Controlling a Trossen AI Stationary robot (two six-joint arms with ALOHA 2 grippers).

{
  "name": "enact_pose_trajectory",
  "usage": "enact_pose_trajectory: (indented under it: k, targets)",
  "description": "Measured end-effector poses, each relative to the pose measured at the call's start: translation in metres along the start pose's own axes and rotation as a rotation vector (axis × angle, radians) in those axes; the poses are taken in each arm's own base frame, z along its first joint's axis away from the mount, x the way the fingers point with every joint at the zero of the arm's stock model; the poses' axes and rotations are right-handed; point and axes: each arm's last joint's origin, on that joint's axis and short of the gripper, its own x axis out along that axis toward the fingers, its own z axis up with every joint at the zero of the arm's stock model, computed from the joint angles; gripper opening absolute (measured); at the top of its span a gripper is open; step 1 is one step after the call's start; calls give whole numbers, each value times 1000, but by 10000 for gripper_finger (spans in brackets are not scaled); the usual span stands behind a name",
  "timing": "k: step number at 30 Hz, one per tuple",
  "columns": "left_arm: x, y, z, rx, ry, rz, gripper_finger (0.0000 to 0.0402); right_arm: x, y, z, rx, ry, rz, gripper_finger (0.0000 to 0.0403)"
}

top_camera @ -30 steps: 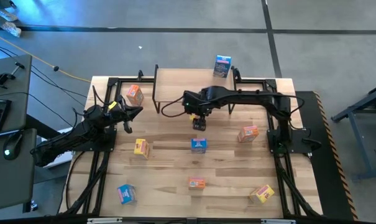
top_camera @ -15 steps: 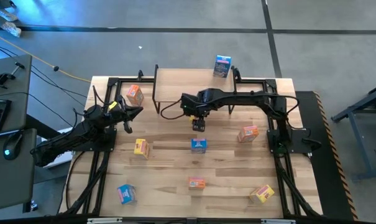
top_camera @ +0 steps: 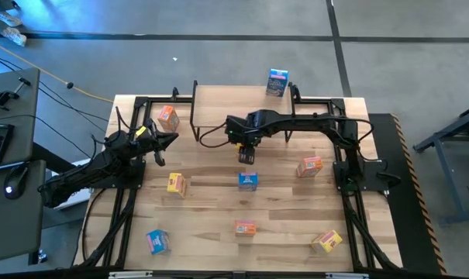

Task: Stack cereal on shelf
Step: Put the top yellow cereal box on the shelf

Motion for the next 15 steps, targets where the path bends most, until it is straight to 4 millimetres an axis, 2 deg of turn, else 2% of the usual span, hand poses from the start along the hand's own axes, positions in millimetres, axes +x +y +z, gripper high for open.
enact_pose_trajectory:
  k: [4, 8, 15]
  targets:
    - [0, 0, 0, 0, 0, 0, 3, -2, 3, 0, -4, 4, 13, 155]
    - [0, 0, 0, 0, 0, 0, 3, -17, 6, 5, -8, -11, 28, 154]
    - [0, 0, 0, 5, 4, 15, 3, -77, 10, 17, -15, -62, 46, 154]
